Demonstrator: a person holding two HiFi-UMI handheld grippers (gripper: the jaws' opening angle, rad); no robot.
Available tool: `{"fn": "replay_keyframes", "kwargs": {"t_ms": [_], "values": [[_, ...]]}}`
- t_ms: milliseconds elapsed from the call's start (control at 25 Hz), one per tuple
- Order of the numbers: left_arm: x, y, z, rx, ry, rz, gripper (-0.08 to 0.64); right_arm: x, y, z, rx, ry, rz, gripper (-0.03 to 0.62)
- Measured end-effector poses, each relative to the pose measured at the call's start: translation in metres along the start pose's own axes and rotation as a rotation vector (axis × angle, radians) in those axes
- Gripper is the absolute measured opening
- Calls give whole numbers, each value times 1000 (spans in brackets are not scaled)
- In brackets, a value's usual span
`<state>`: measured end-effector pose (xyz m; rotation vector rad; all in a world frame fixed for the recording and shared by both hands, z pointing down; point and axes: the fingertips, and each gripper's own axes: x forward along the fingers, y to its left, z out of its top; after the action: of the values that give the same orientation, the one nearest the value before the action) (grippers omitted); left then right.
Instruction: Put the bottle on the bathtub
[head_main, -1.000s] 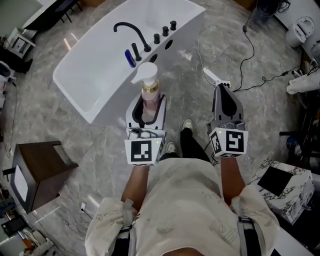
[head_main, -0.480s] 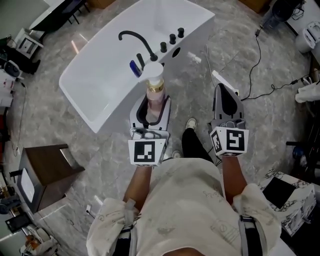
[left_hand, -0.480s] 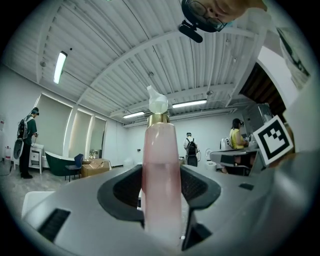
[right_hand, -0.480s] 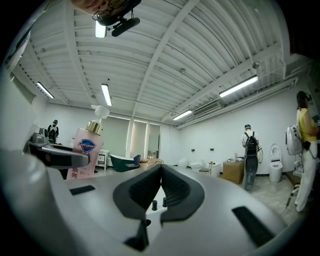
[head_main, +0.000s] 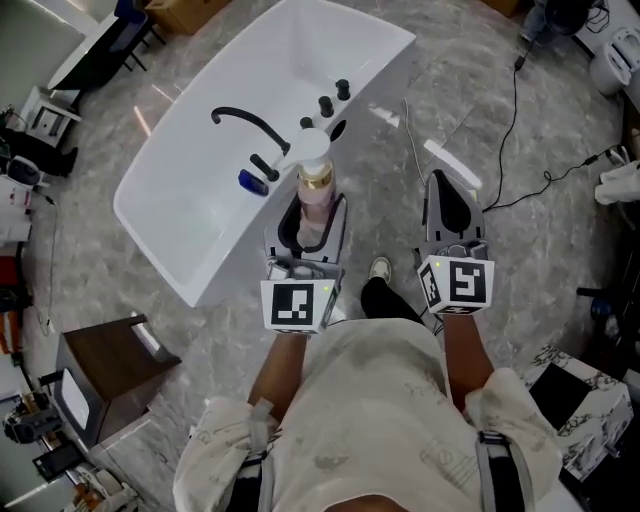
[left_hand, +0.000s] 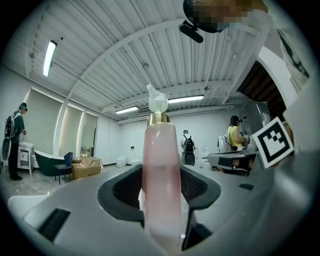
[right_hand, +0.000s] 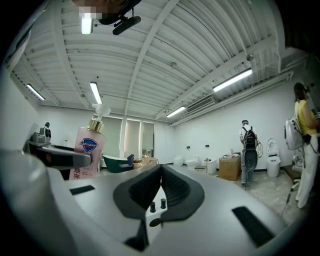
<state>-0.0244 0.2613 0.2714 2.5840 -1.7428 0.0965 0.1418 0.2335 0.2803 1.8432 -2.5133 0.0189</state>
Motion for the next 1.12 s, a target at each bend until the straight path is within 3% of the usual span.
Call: {"fn": "replay_keyframes", "kwargs": {"t_ms": [480,840,1120], "values": [[128,-31,-14,-1,49,-46,221,82,-84,-24,60,30,2,-11],[167,-31,-26,-4,69,-38,221,117,-104,-23,68,21,23,-11],[211,-1,-39,-44,61,-10,221,169,-106,-31,35,35,73,-11]]}}
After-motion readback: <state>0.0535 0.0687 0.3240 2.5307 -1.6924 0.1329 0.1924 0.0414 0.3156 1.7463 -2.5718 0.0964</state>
